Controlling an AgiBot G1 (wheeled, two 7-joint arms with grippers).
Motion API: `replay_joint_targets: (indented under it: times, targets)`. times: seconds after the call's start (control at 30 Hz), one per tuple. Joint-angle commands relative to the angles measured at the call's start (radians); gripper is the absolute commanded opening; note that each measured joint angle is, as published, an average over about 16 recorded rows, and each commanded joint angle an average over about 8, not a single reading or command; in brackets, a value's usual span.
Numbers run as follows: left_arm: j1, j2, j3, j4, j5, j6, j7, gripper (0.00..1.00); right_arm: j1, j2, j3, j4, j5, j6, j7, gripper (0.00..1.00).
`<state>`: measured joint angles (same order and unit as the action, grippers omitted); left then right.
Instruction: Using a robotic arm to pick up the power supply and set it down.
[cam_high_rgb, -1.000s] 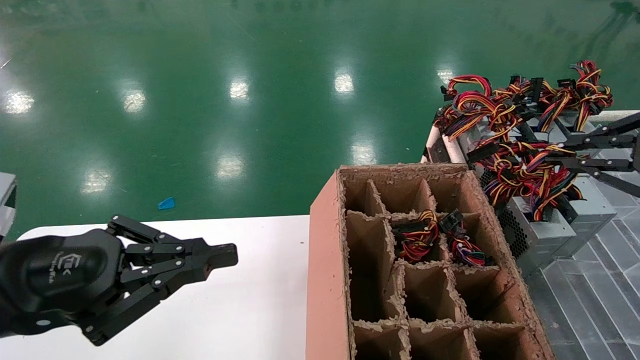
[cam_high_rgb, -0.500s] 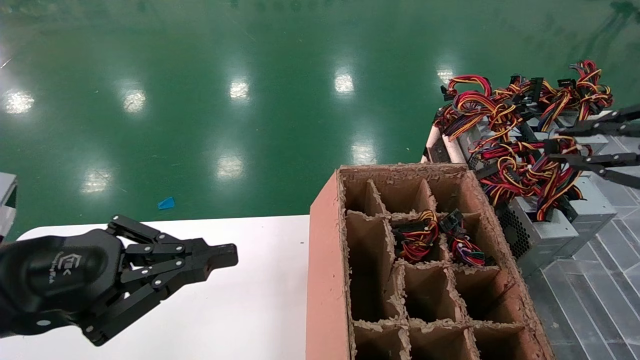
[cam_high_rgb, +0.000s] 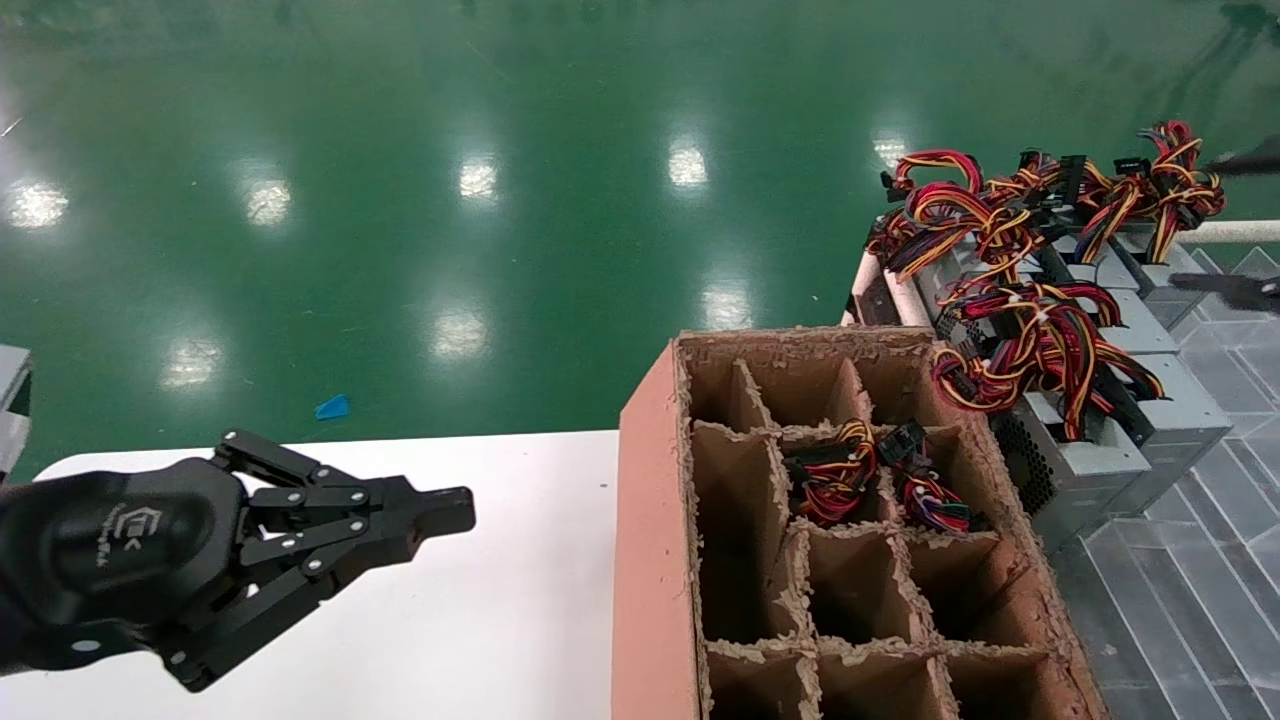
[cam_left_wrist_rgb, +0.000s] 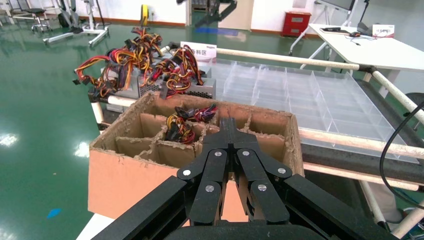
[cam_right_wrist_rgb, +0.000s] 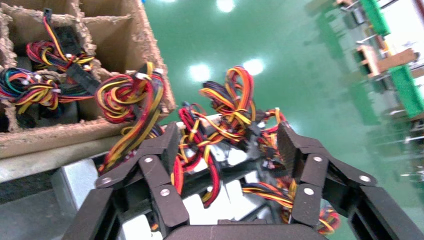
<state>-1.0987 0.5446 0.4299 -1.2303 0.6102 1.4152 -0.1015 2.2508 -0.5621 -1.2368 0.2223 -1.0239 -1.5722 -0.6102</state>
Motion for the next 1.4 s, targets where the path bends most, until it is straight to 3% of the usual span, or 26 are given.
replay_joint_targets:
  times: [0.03,0.5,0.77,0.8,1.4]
  targets:
    - [0.0,0.0,0.0,0.0,0.0,0.0,0.0,0.0,0.02,0.014,-0.003,0.013,0.0,0.0,-0.003,1.0]
    - [0.0,0.0,0.0,0.0,0.0,0.0,0.0,0.01,-0.239,0.0,0.207,0.242,0.065,0.015,0.172,1.0]
    - [0.0,0.0,0.0,0.0,0.0,0.0,0.0,0.97,-0.4,-0.008,0.336,0.382,0.104,0.026,0.28,1.0]
    - [0.0,0.0,0.0,0.0,0.0,0.0,0.0,1.0,-0.421,-0.009,0.352,0.4,0.109,0.027,0.293,1.0]
    - [0.0,0.0,0.0,0.0,0.0,0.0,0.0,1.0,-0.788,-0.029,0.646,0.722,0.198,0.051,0.538,1.0]
